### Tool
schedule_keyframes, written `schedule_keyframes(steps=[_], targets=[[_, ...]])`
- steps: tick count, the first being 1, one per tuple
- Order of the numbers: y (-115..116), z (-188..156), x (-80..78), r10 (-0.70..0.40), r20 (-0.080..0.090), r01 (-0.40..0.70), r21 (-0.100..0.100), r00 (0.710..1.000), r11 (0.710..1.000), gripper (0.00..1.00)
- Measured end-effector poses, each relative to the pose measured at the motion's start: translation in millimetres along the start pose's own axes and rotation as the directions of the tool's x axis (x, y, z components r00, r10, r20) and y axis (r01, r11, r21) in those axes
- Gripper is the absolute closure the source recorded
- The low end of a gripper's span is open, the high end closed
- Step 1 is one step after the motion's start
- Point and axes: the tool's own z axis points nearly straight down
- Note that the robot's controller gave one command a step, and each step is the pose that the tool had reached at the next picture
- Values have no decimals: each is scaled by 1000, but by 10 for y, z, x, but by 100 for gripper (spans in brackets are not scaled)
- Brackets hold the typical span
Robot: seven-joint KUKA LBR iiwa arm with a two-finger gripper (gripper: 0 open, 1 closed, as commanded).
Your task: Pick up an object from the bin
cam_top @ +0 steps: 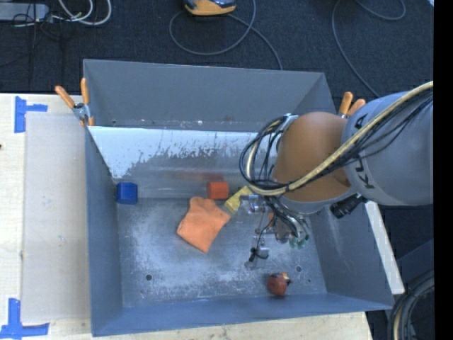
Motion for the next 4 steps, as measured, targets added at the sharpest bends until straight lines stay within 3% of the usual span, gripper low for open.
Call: schedule_keyframes(steps=[1, 2, 3, 4], targets=[[-2, -44, -14, 1, 7, -1, 0, 1000, 1000, 0], [403, 195, -266, 96, 7, -96, 0, 995, 995, 0], [504, 610, -281, 229, 4, -229, -4, 973, 973, 0], [544, 678, -484, 3, 4, -3, 1, 1000, 1000, 0]])
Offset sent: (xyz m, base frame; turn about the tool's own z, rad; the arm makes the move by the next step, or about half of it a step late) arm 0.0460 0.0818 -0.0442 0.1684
